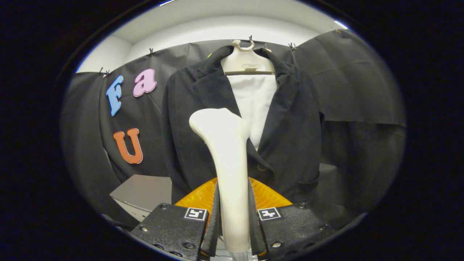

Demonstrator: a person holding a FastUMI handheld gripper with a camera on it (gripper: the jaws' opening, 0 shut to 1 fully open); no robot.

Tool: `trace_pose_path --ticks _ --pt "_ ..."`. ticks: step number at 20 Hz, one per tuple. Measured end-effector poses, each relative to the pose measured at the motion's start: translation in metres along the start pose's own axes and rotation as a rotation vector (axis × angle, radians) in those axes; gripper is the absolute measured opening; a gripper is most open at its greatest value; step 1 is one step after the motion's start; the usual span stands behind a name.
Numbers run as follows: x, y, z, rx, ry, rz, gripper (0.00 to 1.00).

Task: Iron the clothes twice with a garment steamer, once on the left side and once on the right side.

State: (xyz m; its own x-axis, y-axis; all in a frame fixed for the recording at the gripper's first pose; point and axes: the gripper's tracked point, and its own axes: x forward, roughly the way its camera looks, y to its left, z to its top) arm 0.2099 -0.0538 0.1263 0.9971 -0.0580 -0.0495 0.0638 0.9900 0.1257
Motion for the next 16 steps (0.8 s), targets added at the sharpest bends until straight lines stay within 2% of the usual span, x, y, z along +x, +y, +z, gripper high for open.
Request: trace_pose_path --ticks 16 --pt "-0.001 -0.014 -0.072 -0.045 0.091 -0.018 0.38"
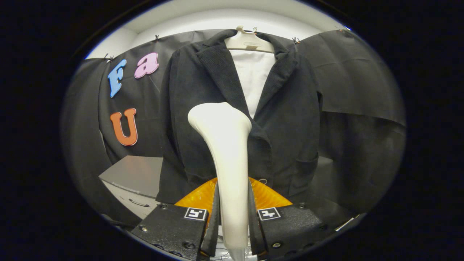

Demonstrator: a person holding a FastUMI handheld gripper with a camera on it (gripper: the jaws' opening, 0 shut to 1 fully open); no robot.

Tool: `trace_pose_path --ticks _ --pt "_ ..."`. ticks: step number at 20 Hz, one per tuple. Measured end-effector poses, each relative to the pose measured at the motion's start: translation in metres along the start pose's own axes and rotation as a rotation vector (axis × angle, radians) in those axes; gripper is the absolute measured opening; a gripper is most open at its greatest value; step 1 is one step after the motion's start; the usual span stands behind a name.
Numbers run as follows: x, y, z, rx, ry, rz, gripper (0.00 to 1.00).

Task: Iron the clothes twice with a garment steamer, once on the left side and once on the right side.

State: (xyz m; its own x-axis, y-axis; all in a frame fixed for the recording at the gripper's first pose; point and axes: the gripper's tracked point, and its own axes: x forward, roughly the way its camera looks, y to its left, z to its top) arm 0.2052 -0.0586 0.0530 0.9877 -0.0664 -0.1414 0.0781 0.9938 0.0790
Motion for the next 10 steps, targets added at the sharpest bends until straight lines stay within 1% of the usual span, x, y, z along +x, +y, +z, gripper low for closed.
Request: trace_pose_path --ticks 10 --pt "0.009 -0.008 -0.054 0.007 0.089 -0.001 0.38"
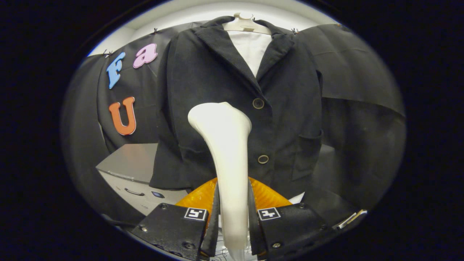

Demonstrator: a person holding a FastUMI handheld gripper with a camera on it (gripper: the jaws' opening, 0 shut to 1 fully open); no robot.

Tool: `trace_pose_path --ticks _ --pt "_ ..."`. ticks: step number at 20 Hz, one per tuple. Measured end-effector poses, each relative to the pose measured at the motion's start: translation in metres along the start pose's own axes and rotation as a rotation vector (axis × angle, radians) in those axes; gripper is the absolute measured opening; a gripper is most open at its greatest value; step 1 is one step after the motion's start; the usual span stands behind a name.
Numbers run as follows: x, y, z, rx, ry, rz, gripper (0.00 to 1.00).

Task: Iron the clothes twice with a garment steamer, once on the left side and once on the right side.

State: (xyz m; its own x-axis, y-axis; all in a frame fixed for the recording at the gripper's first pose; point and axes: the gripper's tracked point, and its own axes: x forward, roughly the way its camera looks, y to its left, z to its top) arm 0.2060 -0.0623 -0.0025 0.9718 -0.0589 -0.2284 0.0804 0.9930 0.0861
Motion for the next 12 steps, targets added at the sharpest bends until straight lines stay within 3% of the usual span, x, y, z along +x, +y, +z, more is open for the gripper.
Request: trace_pose_path --ticks 12 --pt "0.02 -0.006 -0.07 0.003 0.074 0.012 0.38"
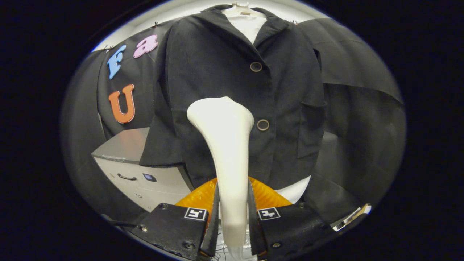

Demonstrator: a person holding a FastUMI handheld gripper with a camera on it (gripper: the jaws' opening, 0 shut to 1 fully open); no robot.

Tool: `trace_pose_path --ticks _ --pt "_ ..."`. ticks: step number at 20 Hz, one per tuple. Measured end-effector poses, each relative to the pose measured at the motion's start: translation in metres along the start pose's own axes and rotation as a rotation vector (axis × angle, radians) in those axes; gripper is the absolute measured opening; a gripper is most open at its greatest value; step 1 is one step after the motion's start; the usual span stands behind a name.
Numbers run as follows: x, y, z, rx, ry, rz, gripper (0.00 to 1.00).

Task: Iron the clothes twice with a garment steamer, once on the left side and once on the right side.

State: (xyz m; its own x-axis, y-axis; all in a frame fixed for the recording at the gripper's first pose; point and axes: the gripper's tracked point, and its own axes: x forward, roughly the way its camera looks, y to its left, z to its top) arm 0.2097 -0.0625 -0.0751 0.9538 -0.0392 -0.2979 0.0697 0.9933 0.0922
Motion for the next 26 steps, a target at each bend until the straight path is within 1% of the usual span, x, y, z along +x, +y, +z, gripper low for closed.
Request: trace_pose_path --ticks 13,20,26 --pt "0.023 0.002 -0.076 0.014 0.129 -0.008 0.38" --pt "0.015 0.002 -0.081 0.047 0.155 0.0 0.38" --pt "-0.013 -0.018 -0.07 0.119 0.134 -0.008 0.38"
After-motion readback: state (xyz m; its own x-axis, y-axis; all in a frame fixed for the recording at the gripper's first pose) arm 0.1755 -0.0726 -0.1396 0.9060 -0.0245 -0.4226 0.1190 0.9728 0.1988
